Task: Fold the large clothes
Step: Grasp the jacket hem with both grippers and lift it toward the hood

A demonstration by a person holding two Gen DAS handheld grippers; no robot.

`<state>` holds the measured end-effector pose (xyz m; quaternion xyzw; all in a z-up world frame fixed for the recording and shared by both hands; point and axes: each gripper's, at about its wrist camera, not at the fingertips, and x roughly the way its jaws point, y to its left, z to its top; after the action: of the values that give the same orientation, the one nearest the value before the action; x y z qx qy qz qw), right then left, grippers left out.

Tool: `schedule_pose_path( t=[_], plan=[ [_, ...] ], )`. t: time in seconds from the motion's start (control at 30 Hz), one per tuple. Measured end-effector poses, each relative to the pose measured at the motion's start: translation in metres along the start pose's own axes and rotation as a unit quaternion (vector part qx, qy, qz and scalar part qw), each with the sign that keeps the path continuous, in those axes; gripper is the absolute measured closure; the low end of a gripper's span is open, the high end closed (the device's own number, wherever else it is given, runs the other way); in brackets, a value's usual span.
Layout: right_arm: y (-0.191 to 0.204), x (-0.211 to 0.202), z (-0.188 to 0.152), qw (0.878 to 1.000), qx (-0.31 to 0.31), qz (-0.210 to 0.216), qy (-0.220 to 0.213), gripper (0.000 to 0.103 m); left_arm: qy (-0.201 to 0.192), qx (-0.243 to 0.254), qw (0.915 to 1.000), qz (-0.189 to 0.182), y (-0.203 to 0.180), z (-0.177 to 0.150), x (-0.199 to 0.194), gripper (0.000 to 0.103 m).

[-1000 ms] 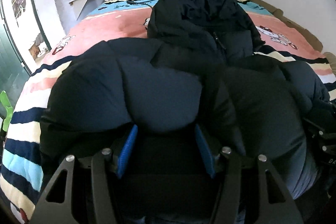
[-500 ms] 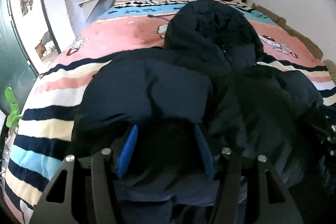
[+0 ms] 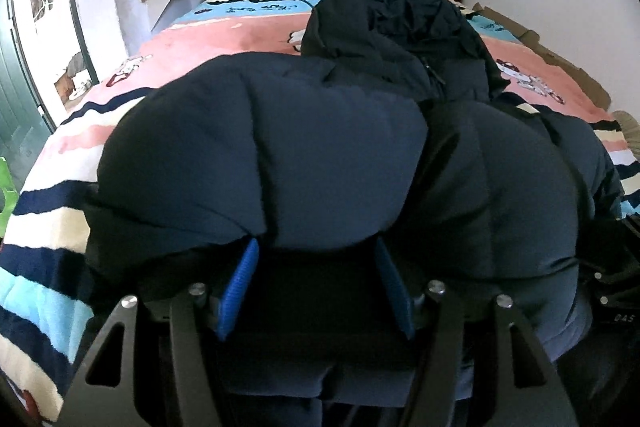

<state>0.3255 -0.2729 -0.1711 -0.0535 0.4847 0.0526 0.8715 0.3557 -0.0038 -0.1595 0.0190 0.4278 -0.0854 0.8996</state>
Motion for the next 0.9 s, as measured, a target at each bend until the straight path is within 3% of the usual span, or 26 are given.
schedule_pose_path(
  t=[0.27, 0.4, 0.5, 0.6, 0.73, 0.9],
  plan=[
    [-0.001, 0.0, 0.0, 1.0, 0.004, 0.011, 0.005, 0.016, 0.006, 0.004, 0.9999, 0.01, -0.002, 0.004, -0.011, 0.044],
    [-0.012, -0.019, 0.009, 0.999, -0.006, 0.051, 0.016, 0.016, 0.0, -0.023, 0.9987, -0.045, 0.014, 0.029, -0.032, 0.044],
    [-0.037, -0.042, 0.027, 0.995, 0.013, 0.094, -0.01, 0.016, -0.022, -0.03, 0.9966, -0.074, 0.028, 0.069, -0.043, 0.044],
    [-0.067, -0.05, 0.055, 0.993, 0.038, 0.102, -0.04, 0.016, -0.029, -0.029, 0.9947, -0.095, 0.036, 0.121, -0.033, 0.044],
    [-0.113, -0.03, 0.122, 0.992, 0.066, 0.077, -0.079, 0.016, -0.019, 0.009, 0.9962, -0.084, 0.028, 0.197, 0.014, 0.044],
    [-0.145, 0.026, 0.207, 0.988, 0.088, 0.057, -0.111, 0.01, 0.001, 0.023, 0.996, -0.087, 0.009, 0.26, 0.088, 0.044]
  ],
)
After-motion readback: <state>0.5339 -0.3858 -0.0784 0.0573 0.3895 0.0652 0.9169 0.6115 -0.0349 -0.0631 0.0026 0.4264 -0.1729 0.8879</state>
